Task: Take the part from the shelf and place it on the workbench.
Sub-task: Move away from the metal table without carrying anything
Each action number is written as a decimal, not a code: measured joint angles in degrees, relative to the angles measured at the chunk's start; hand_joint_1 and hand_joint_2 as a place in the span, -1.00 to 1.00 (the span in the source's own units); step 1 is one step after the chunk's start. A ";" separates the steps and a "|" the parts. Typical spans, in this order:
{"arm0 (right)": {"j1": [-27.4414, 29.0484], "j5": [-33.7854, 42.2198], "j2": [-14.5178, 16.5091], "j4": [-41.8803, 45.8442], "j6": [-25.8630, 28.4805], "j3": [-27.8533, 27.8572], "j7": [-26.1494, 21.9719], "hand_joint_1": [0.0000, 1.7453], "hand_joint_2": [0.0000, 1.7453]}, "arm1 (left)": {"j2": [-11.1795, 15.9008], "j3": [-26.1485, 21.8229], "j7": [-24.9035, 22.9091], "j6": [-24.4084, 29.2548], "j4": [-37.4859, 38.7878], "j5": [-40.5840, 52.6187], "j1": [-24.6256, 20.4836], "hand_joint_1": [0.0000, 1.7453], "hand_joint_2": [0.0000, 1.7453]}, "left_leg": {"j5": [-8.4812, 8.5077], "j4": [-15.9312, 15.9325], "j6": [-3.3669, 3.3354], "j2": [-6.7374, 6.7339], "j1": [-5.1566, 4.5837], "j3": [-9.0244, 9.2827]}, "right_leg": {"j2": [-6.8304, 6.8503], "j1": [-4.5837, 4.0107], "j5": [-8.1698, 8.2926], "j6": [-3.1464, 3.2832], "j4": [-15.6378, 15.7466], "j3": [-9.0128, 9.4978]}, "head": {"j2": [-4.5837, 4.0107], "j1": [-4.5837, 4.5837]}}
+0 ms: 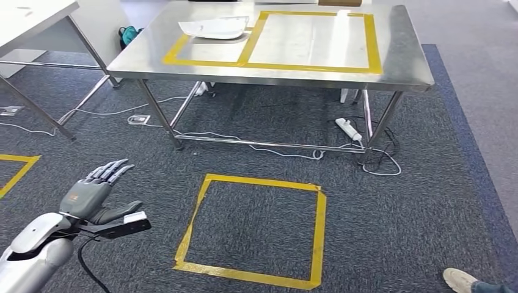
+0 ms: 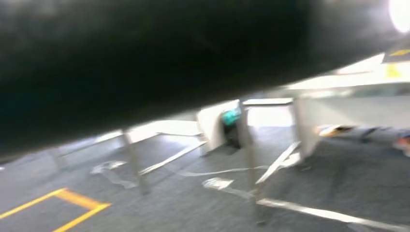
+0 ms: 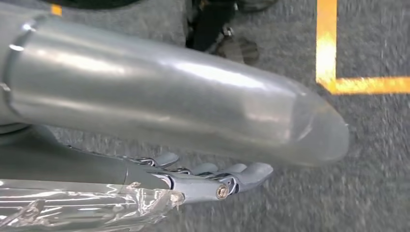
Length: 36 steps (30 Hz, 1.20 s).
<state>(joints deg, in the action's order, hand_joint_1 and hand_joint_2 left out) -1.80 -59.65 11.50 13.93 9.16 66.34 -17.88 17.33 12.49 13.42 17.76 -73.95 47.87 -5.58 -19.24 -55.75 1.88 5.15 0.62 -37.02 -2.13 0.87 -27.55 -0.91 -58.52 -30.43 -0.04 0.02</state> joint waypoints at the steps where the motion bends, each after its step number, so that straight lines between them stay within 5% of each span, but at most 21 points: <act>1: 0.00 0.09 0.00 0.01 0.06 0.04 0.01 -1.00 -1.00 | 0.03 -0.40 -0.68 -0.01 -0.01 0.33 0.42 -1.00 -1.00 | -1.32 -1.81 0.17 -0.94 -0.04 -0.88 | 0.61 0.04 0.18 0.38 0.02 -0.16 | 0.00 0.22; 4: 0.19 0.53 0.00 0.03 0.38 0.27 0.15 -1.00 -1.00 | -0.31 -1.61 -2.38 0.21 -0.01 0.82 1.57 -1.00 -1.00 | -7.63 -13.33 0.51 -4.04 -0.09 -5.85 | 2.69 -0.22 0.43 0.98 0.04 -0.77 | 0.00 0.74; 6: 0.35 0.98 0.00 0.04 0.55 0.56 0.35 -1.00 -1.00 | -0.82 -2.50 -3.04 0.46 0.00 0.64 2.80 -1.00 -1.00 | -8.78 -17.06 0.44 -4.49 -0.07 -6.88 | 4.19 -0.33 0.46 1.03 0.03 -1.02 | 0.00 0.74; 8: 0.41 1.36 0.00 0.07 0.65 0.92 0.51 -1.00 -1.00 | -1.40 -3.42 -3.39 0.70 0.00 0.28 3.70 -1.00 -1.00 | -6.27 -11.91 0.10 -5.34 -0.14 -3.34 | 5.68 -0.37 0.40 0.94 0.03 -0.99 | 0.00 0.74; 11: 0.36 1.53 0.00 0.22 0.69 1.32 0.58 -1.00 -1.00 | -2.14 -4.48 -3.53 1.01 -0.02 0.07 3.98 -1.00 -1.00 | -3.84 -1.86 -0.51 -9.14 -0.74 2.53 | 7.76 -0.90 -0.02 0.28 -0.04 -0.70 | 0.00 0.79; 12: 0.34 1.54 0.00 0.26 0.69 1.39 0.60 -1.00 -1.00 | -2.35 -4.72 -3.53 1.07 -0.02 0.06 4.10 -1.00 -1.00 | -3.99 -0.97 -0.70 -9.48 -0.95 2.89 | 8.41 -1.10 -0.16 0.01 0.04 -0.55 | 0.00 0.82; 14: 0.26 1.55 0.00 0.30 0.69 1.48 0.63 -1.00 -1.00 | -2.65 -5.09 -3.54 1.15 -0.02 0.06 4.59 -1.00 -1.00 | -3.92 -0.72 -1.26 -7.97 -0.93 2.80 | 9.39 -1.11 -0.44 -0.60 0.27 -0.24 | 0.00 0.83; 16: 0.15 1.56 0.01 0.36 0.69 1.51 0.64 -1.00 -1.00 | -2.83 -5.39 -3.55 1.22 -0.04 0.06 4.87 -1.00 -1.00 | -3.73 -0.51 -1.92 -6.56 -0.63 2.83 | 7.16 -0.91 -1.92 -1.29 -1.56 -0.84 | 0.00 0.63; 18: 0.18 1.69 0.02 0.41 0.66 1.63 0.74 -1.00 -1.00 | -3.19 -5.63 -3.72 1.34 -0.05 -0.04 4.89 -1.00 -1.00 | -3.62 -0.44 -2.45 -5.24 -0.47 2.75 | 3.54 -0.80 -5.41 -1.61 -8.09 -3.74 | 0.00 0.29; 20: 0.42 2.11 0.02 0.48 0.57 2.00 0.94 -1.00 -1.00 | -3.91 -6.15 -3.94 1.79 0.07 -0.53 5.38 -1.00 -1.00 | -3.58 -0.46 -2.69 -3.70 -0.53 2.65 | 2.35 -0.84 -8.08 -1.58 -15.26 -7.34 | 0.00 0.20; 21: 0.57 2.40 0.02 0.55 0.50 2.28 1.05 -1.00 -1.00 | -4.38 -6.54 -3.90 2.28 0.22 -0.89 5.82 -1.00 -1.00 | -3.57 -0.49 -2.70 -2.85 -0.55 2.65 | 2.22 -0.85 -7.87 -1.53 -16.36 -8.07 | 0.00 0.18; 23: 0.80 2.99 0.02 0.75 0.39 2.86 1.17 -1.00 -1.00 | -5.41 -7.38 -3.16 3.83 0.68 -1.67 6.76 -1.00 -1.00 | -3.54 -0.57 -2.65 -1.16 -0.50 2.73 | 1.66 -0.75 -4.30 -1.38 -11.78 -6.30 | 0.00 0.17; 25: 0.87 3.51 0.03 0.95 0.39 3.51 1.35 -1.00 -1.00 | -6.62 -8.30 -1.71 6.22 1.45 -2.61 7.50 -1.00 -1.00 | -3.54 -0.82 -2.35 0.36 -0.48 2.61 | -1.13 -0.28 -0.86 -1.36 -3.84 -2.85 | 0.00 0.20; 27: 0.91 3.96 0.08 1.14 0.55 4.39 1.69 -1.00 -1.00 | -8.35 -9.67 0.32 9.96 3.07 -3.83 7.94 -1.00 -1.00 | -3.32 -0.95 -1.67 1.76 -0.45 2.18 | -3.00 -0.04 -0.12 -1.29 -0.22 -1.04 | 0.00 0.25; 29: 0.93 4.40 0.21 1.35 0.74 5.35 2.02 -1.00 -1.00 | -10.23 -11.56 2.67 14.22 5.51 -5.23 8.44 -1.00 -1.00 | -2.91 -0.78 -0.90 2.98 -0.26 1.81 | -1.93 -0.11 -0.03 -0.80 -0.02 -0.67 | 0.00 0.25; 30: 0.92 4.60 0.27 1.56 0.87 5.81 2.11 -1.00 -1.00 | -11.15 -12.65 3.90 16.25 6.98 -6.02 8.62 -1.00 -1.00 | -3.03 -0.97 -0.60 2.42 -0.29 1.62 | -1.26 -0.08 0.14 -0.43 0.09 -0.58 | 0.00 0.30; 33: 1.05 5.08 0.44 2.32 1.25 7.20 2.34 -1.00 -1.00 | -14.06 -16.08 7.28 20.90 11.73 -7.53 7.92 -1.00 -1.00 | -6.92 -7.62 0.12 -2.64 -0.55 -1.72 | 1.14 -0.03 0.36 0.41 0.46 -0.42 | 0.00 0.98; 35: 1.17 5.50 0.48 2.71 1.38 8.20 2.68 -1.00 -1.00 | -16.37 -19.09 9.85 21.86 14.34 -4.94 7.30 -1.00 -1.00 | -10.09 -15.15 0.49 -4.29 -0.37 -5.42 | 3.02 -0.15 0.24 0.60 0.47 -0.46 | 0.00 1.16; 36: 1.14 5.76 0.50 2.91 1.42 8.75 2.90 -1.00 -1.00 | -17.75 -21.58 11.74 21.99 15.49 -1.97 7.08 -1.00 -1.00 | -10.40 -16.99 0.56 -4.50 -0.27 -6.27 | 3.88 -0.18 0.18 0.61 0.47 -0.47 | 0.00 1.18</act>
<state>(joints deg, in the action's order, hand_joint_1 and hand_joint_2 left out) -0.66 -53.89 11.99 16.84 10.57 75.09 -14.98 -0.42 -9.09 25.16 39.75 -58.46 45.90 1.50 -29.64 -72.74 2.44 0.65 0.36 -43.29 1.75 0.69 -27.37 -0.30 -58.05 -30.89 -0.04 1.20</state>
